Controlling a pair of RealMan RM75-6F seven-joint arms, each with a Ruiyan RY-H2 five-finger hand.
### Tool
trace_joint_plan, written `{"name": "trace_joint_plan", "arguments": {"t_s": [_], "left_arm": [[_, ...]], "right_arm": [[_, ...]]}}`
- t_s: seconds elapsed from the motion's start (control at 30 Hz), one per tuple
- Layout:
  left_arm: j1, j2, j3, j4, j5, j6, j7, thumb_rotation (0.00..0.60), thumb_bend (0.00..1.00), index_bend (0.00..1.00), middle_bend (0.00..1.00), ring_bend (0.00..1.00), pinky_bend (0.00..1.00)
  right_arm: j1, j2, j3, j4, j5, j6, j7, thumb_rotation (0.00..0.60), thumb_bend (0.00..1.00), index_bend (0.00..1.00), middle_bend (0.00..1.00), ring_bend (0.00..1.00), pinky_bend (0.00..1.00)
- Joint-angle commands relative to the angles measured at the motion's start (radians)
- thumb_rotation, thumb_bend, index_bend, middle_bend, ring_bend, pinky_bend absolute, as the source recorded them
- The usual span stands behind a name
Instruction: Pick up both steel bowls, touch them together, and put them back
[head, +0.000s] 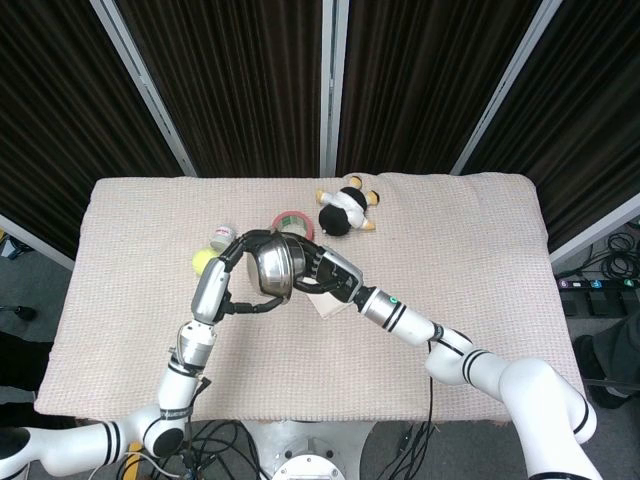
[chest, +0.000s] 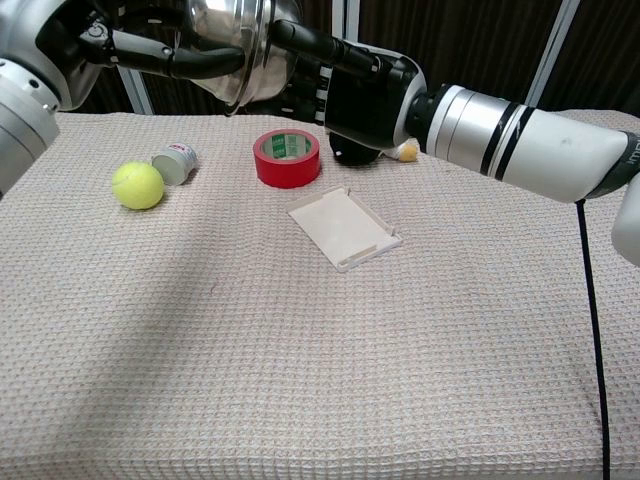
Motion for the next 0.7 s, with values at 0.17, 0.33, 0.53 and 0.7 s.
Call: {"name": "trace_joint_plan", "arguments": {"t_s": [0.17,0.33,0.53,0.7], "left_arm": [[0.025,0.022,-0.001,-0.009,-0.017,0.024,-0.021,0.600,0.21,0.48,0.43,0.43,0.65],[0.067,0.055,0.016,0.008,-0.036,0.047,-0.042,0.600,0.21,0.48,0.43,0.43,0.65],[0.120,0.133,0.051,0.065,-0.056,0.042,-0.052,0.600,0.21,0.48,0.43,0.43,0.65],[0.136,0.217,0.105,0.108,-0.045,-0.011,0.017,0.600,0.21,0.48,0.43,0.43,0.65]], "right_arm": [[-0.040,0.030,-0.014,-0.010,0.016,0.029,-0.001,0.600,0.24,0.53,0.37,0.25,0.37],[-0.087,0.105,-0.050,-0.043,0.015,0.040,-0.060,0.600,0.25,0.53,0.37,0.25,0.37],[-0.137,0.285,-0.113,-0.153,0.034,-0.042,-0.287,0.600,0.25,0.53,0.36,0.25,0.37],[-0.182,0.456,-0.159,-0.313,0.079,-0.132,-0.582,0.600,0.27,0.53,0.35,0.25,0.37]]}}
